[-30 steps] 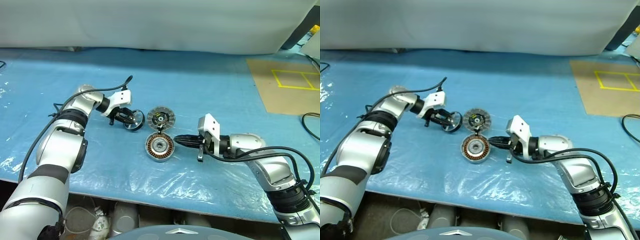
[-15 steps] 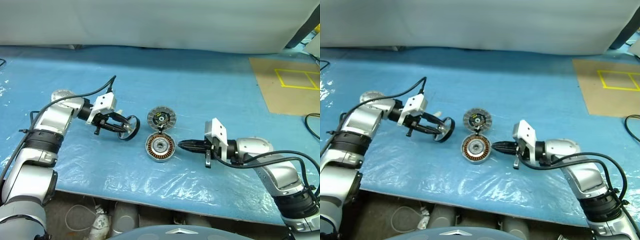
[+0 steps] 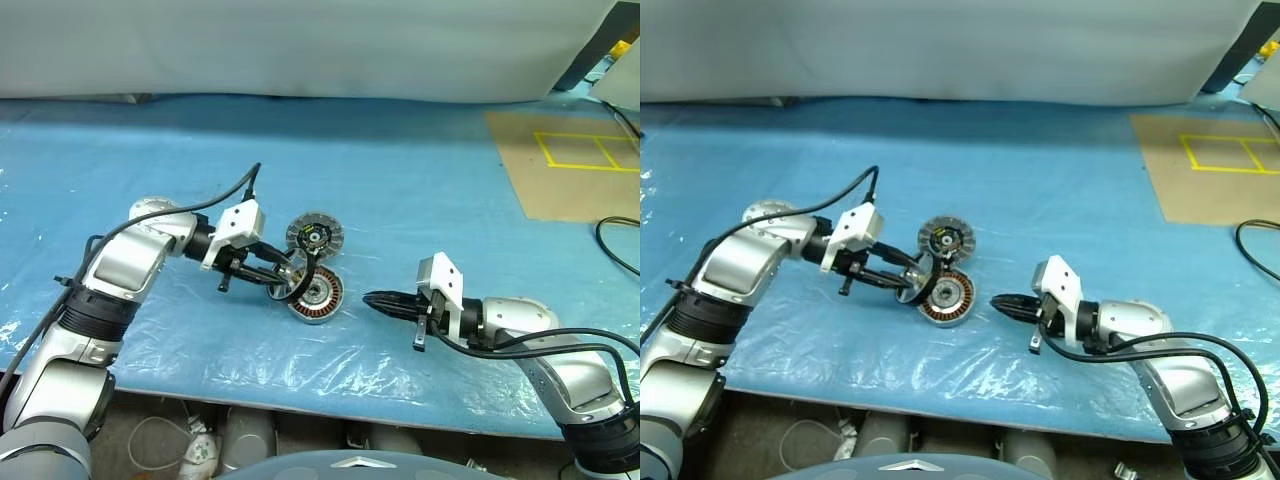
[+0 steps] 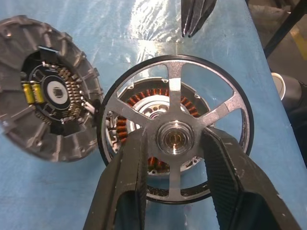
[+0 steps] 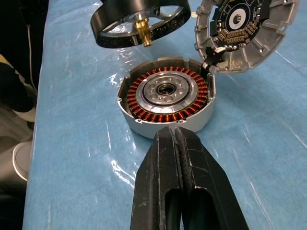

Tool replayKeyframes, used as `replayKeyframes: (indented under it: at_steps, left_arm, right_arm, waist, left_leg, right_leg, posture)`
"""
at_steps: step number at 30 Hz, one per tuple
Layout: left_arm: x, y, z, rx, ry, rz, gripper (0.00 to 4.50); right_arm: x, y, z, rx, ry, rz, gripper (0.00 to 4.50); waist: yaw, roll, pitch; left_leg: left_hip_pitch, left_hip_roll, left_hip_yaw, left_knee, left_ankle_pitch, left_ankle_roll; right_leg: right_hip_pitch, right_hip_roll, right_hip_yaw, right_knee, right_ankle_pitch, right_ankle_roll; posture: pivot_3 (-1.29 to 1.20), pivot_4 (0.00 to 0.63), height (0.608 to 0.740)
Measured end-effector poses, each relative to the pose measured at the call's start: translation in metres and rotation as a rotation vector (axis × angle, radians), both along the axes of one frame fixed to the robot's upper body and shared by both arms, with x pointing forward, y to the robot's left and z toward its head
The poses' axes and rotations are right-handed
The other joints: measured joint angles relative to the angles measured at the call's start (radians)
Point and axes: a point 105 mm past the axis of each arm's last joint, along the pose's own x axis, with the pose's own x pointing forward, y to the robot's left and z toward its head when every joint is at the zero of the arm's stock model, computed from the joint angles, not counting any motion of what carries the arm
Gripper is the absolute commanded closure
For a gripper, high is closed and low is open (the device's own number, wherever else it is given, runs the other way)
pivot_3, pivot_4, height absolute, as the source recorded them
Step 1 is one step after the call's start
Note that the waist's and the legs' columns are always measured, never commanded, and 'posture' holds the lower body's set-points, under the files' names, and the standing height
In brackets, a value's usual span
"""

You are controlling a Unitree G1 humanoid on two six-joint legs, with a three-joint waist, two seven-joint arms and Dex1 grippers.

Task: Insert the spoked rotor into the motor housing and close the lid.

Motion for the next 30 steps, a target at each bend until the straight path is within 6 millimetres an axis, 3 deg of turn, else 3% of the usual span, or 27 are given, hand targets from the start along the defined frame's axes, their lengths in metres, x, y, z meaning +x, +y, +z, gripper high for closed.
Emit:
replayKeyframes:
  at_steps: [5, 8, 14, 30]
  left_arm:
    - [0.005, -0.033, 0.018, 0.002, -0.06, -0.07, 3.16]
    - [0.006, -0.039, 0.021, 0.028, -0.098, -0.095, 3.16]
    - [-0.002, -0.024, -0.008, 0.108, -0.045, -0.102, 3.16]
    - [0.003, -0.025, -0.01, 0.108, -0.062, -0.082, 3.16]
  right_arm:
    - [0.001, 0.0, 0.001, 0.001, 0.006, -0.002, 4.5]
    - [0.001, 0.0, 0.001, -0.001, 0.011, -0.002, 4.5]
    - [0.0, -0.001, 0.0, -0.018, 0.023, -0.02, 4.5]
    - [-0.015, 0.023, 0.027, -0.019, 0.03, -0.027, 4.5]
  waist:
    - [0.002, 0.0, 0.0]
    - [-0.006, 0.002, -0.001]
    - [-0.003, 0.003, -0.001]
    - [0.001, 0.003, -0.001]
  left_leg:
    - [0.0, -0.001, 0.0, 0.002, 0.002, 0.003]
    - [0.001, -0.001, 0.0, 0.001, 0.002, 0.003]
    - [0.0, 0.0, 0.0, 0.0, 0.002, 0.003]
    - [0.003, -0.001, 0.0, 0.001, 0.002, 0.003]
  right_leg:
    - [0.001, 0.0, 0.0, 0.0, 0.0, 0.0]
    - [0.002, 0.0, 0.001, 0.0, 0.0, 0.0]
    - [0.0, 0.001, 0.001, 0.0, 0.002, 0.004]
    - [0.003, 0.001, 0.001, 0.0, 0.003, 0.004]
  posture:
    - [0.0, 0.15, 0.74]
    - [0.0, 0.15, 0.74]
    - [0.0, 0.15, 0.74]
    - [0.0, 0.15, 0.74]
